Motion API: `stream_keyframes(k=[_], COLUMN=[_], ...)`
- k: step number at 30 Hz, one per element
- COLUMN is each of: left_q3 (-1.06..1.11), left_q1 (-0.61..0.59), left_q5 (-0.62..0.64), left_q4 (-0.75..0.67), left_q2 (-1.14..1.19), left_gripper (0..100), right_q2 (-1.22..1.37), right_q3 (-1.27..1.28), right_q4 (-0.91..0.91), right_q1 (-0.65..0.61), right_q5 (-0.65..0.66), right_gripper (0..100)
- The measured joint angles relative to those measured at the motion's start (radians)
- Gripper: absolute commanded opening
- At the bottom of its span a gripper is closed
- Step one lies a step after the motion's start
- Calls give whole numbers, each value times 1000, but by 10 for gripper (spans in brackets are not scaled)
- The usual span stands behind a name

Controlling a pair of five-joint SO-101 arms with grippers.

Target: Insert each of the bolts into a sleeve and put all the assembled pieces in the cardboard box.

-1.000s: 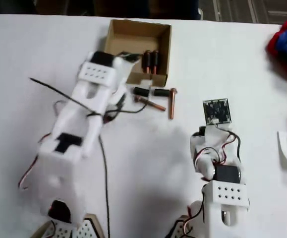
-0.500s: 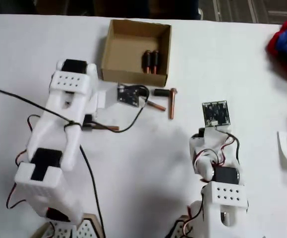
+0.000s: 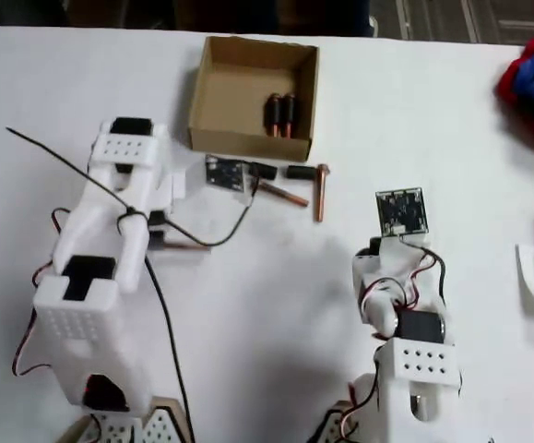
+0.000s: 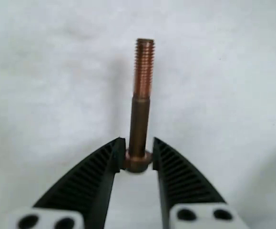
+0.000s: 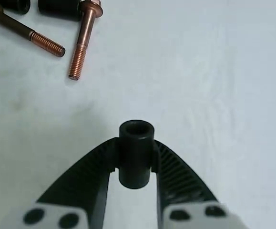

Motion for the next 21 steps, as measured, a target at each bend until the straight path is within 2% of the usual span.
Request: stream_keyframes(k=[5, 9, 11, 14, 21], left_q3=[-100, -209, -221, -221, -167], left_q1=[0, 2, 18, 44, 43], left_q5=[0, 5, 63, 390, 1498], left_q4=[12, 132, 170, 175, 183], left_q2=[0, 0, 0, 0, 0], left_gripper=[246, 201, 183, 177, 180], right_q2=[0, 0, 0, 0, 0], right_q3=[0, 0, 0, 0, 0], right_q4=[0, 0, 0, 0, 0], right_q1=[0, 0, 0, 0, 0], right_q5=[0, 0, 0, 0, 0], right_gripper=[21, 21, 21, 21, 21])
